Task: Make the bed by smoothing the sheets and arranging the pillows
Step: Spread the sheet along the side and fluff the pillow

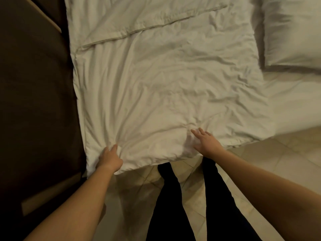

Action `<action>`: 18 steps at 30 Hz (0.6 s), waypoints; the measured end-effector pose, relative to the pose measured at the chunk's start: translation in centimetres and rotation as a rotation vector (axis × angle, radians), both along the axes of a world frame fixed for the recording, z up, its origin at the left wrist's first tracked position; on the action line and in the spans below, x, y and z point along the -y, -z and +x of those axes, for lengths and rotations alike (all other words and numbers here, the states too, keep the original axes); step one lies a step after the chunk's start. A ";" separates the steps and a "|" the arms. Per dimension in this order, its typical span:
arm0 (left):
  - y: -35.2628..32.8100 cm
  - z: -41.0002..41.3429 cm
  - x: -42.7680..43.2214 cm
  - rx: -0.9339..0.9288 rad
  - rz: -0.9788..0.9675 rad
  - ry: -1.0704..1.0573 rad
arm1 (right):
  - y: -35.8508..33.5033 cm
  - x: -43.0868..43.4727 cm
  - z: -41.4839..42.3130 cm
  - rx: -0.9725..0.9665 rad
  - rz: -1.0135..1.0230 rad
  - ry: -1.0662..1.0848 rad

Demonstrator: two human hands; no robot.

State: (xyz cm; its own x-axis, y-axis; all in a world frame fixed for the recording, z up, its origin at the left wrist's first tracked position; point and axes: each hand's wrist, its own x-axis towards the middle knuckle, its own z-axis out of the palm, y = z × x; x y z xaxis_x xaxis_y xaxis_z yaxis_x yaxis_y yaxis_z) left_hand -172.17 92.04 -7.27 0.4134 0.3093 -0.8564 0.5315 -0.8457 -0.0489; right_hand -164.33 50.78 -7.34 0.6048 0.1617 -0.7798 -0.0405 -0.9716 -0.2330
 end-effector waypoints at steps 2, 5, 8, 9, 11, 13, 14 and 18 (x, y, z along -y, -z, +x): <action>-1.2 0.8 1.0 0.052 -0.003 0.002 | -1.5 1.0 -0.3 0.002 -0.032 0.055; -3.9 2.2 3.0 0.162 -0.054 0.037 | -4.8 2.6 -0.4 0.057 -0.081 0.073; -7.0 3.2 5.4 0.242 -0.058 0.070 | -8.2 4.1 -0.6 0.146 -0.119 0.094; -8.0 3.4 6.0 0.260 -0.064 0.080 | -9.3 4.6 -0.7 0.179 -0.121 0.111; -10.1 4.0 7.2 0.282 -0.074 0.092 | -11.5 5.2 -0.6 0.232 -0.107 0.133; -12.5 5.0 8.7 0.296 -0.072 0.111 | -14.0 6.0 -0.3 0.281 -0.080 0.146; -13.8 5.6 9.7 0.309 -0.072 0.124 | -15.3 6.5 -0.1 0.314 -0.068 0.156; -18.8 8.1 14.9 0.400 -0.088 0.181 | -19.9 9.7 0.5 0.444 -0.033 0.214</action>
